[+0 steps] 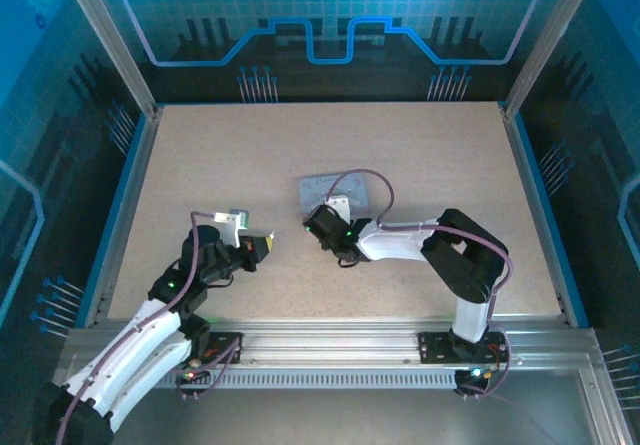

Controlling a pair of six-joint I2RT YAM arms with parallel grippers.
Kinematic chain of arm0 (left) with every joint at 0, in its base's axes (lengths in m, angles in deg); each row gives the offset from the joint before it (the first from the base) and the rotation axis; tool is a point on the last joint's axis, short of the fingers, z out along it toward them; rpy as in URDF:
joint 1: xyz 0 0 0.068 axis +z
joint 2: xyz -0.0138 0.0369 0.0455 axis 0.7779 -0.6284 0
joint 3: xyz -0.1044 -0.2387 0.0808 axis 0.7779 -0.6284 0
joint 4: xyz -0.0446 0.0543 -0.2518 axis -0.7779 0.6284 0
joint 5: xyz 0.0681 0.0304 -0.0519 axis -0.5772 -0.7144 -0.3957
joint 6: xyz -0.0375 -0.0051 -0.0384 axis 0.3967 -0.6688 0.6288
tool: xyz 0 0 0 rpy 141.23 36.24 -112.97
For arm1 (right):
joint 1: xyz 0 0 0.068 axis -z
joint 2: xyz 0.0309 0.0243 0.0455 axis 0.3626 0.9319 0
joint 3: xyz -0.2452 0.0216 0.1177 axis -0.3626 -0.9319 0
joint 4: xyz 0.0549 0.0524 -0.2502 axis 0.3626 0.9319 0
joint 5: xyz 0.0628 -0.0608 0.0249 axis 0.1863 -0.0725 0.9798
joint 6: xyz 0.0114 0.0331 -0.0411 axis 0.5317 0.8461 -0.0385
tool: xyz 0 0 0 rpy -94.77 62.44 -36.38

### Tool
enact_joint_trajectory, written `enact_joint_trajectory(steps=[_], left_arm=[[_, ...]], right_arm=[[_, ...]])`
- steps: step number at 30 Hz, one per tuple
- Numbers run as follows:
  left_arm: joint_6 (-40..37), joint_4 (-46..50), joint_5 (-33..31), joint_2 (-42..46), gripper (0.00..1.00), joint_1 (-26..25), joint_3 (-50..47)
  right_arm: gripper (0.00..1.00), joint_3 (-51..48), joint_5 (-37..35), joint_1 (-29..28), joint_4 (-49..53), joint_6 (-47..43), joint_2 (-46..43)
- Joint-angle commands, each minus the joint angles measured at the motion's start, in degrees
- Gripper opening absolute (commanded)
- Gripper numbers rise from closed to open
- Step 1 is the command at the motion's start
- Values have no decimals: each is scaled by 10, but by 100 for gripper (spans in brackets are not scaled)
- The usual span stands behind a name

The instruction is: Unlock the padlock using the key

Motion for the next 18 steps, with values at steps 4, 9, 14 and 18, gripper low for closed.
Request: enact_joint_trajectory(steps=[4, 9, 14, 18], left_arm=[[-13, -27, 11, -14, 0, -7, -9], [-22, -58, 14, -22, 0, -21, -15], [-44, -100, 14, -40, 0, -50, -25], [-62, -144, 13, -65, 0, -90, -36]], right_arm=[[20, 34, 65, 14, 46, -4, -10], [16, 60, 119, 26, 89, -11, -28], [13, 82, 181, 46, 122, -9, -36], [11, 93, 218, 59, 138, -8, -38]])
